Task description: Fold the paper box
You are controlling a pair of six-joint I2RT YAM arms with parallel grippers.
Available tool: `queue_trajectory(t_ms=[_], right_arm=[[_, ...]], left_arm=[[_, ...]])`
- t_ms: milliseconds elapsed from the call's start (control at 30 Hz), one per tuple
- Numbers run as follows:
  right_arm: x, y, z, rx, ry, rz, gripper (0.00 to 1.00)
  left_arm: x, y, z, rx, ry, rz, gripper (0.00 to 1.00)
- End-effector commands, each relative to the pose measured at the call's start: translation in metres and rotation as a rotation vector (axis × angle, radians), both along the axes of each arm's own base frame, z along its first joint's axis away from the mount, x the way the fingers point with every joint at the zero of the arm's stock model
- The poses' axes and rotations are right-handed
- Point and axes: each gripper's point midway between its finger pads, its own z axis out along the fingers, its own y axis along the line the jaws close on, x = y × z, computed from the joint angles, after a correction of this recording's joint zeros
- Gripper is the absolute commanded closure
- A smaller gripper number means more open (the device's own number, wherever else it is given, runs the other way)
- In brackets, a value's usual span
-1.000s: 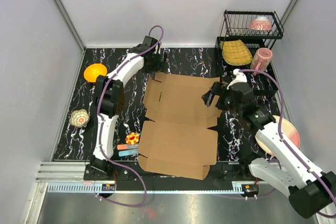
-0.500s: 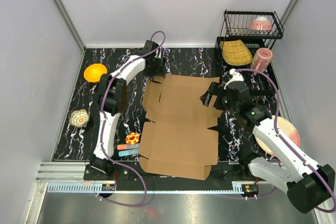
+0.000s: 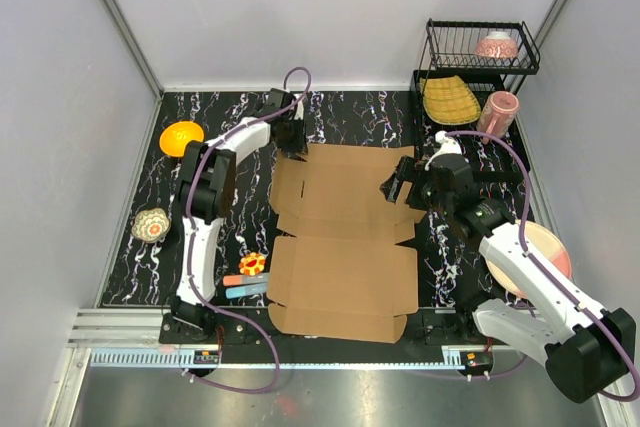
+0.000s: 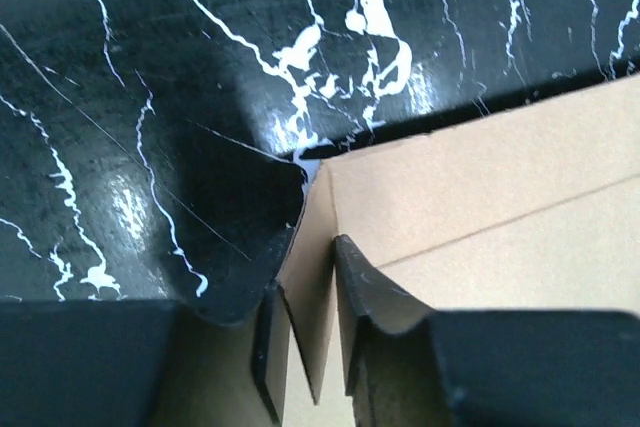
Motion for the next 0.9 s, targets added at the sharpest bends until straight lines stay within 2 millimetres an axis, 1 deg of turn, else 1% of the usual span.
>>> queue_trajectory(t_ms=[0,33,67,100,133,167,200,233,267,300,333,367,400,433,467,500,533,567,600,633,667,700,767,800,833,867], right_arm=[[0.007,0.007,0.024,0.044,-0.065,0.007,0.01],[0.007,0.007,0.025,0.044,-0.066,0.007,0.0],[0.008,0.007,0.028,0.049,-0.071,0.004,0.01],[0.008,0.007,0.03,0.05,-0.075,0.006,0.0],[0.007,0.007,0.031,0.05,-0.077,0.007,0.01],[0.008,0.006,0.034,0.047,-0.083,0.001,0.01],[0.008,0.005,0.036,0.045,-0.09,-0.001,0.01],[0.008,0.004,0.036,0.04,-0.089,-0.002,0.01],[0.009,0.003,0.039,0.039,-0.096,-0.007,0.01],[0.008,0.002,0.04,0.038,-0.1,-0.006,0.01],[0.008,0.001,0.042,0.032,-0.104,-0.01,0.01],[0.01,-0.001,0.044,0.027,-0.113,-0.019,0.01],[0.011,-0.002,0.047,0.022,-0.122,-0.022,0.01],[0.013,-0.003,0.048,0.013,-0.131,-0.024,0.01],[0.016,-0.005,0.053,0.007,-0.142,-0.036,0.01],[0.019,-0.004,0.053,-0.001,-0.143,-0.037,0.01],[0.021,-0.004,0.055,-0.007,-0.147,-0.034,0.01],[0.022,-0.002,0.059,-0.005,-0.152,-0.028,0.01],[0.024,-0.001,0.059,-0.006,-0.146,-0.025,0.01],[0.024,0.0,0.06,-0.005,-0.143,-0.021,0.01],[0.024,0.002,0.063,0.0,-0.145,-0.015,0.01],[0.023,0.002,0.065,0.003,-0.149,-0.015,0.01],[0.022,0.001,0.068,0.011,-0.157,-0.021,0.01],[0.022,0.0,0.07,0.01,-0.162,-0.023,0.01],[0.022,-0.001,0.069,0.008,-0.164,-0.028,0.01],[0.021,-0.002,0.071,0.007,-0.167,-0.029,0.01]], left_arm=[[0.007,-0.012,0.056,-0.084,-0.154,-0.044,0.8],[0.004,-0.01,0.053,-0.084,-0.162,-0.04,0.82],[0.002,-0.009,0.055,-0.087,-0.178,-0.034,0.83],[0.004,-0.006,0.073,-0.093,-0.228,-0.021,0.84],[0.001,-0.005,0.069,-0.1,-0.253,-0.017,0.84],[0.0,-0.003,0.074,-0.103,-0.279,-0.008,0.84],[-0.001,-0.001,0.09,-0.115,-0.325,-0.003,0.84],[-0.004,0.0,0.088,-0.12,-0.35,0.001,0.83],[-0.007,0.003,0.09,-0.122,-0.363,0.007,0.83],[-0.007,0.004,0.107,-0.135,-0.416,0.012,0.83],[-0.012,0.005,0.103,-0.138,-0.445,0.014,0.82],[-0.014,0.006,0.107,-0.138,-0.477,0.017,0.82],[-0.017,0.008,0.121,-0.142,-0.53,0.027,0.82],[-0.024,0.007,0.119,-0.146,-0.572,0.023,0.82],[-0.027,0.006,0.122,-0.14,-0.604,0.017,0.82],[-0.028,0.007,0.131,-0.138,-0.648,0.026,0.82],[-0.033,0.003,0.125,-0.128,-0.639,0.016,0.82],[-0.033,0.003,0.124,-0.118,-0.638,0.013,0.77],[-0.035,0.004,0.113,-0.096,-0.597,0.015,0.69],[-0.03,0.004,0.118,-0.092,-0.594,0.024,0.58],[-0.028,0.006,0.113,-0.076,-0.564,0.041,0.44],[-0.023,0.014,0.115,-0.033,-0.532,0.079,0.37],[-0.02,0.018,0.112,-0.022,-0.491,0.122,0.28],[-0.017,0.023,0.117,-0.027,-0.48,0.143,0.28],[-0.016,0.024,0.119,-0.063,-0.454,0.182,0.31],[-0.014,0.025,0.123,-0.107,-0.437,0.202,0.4]])
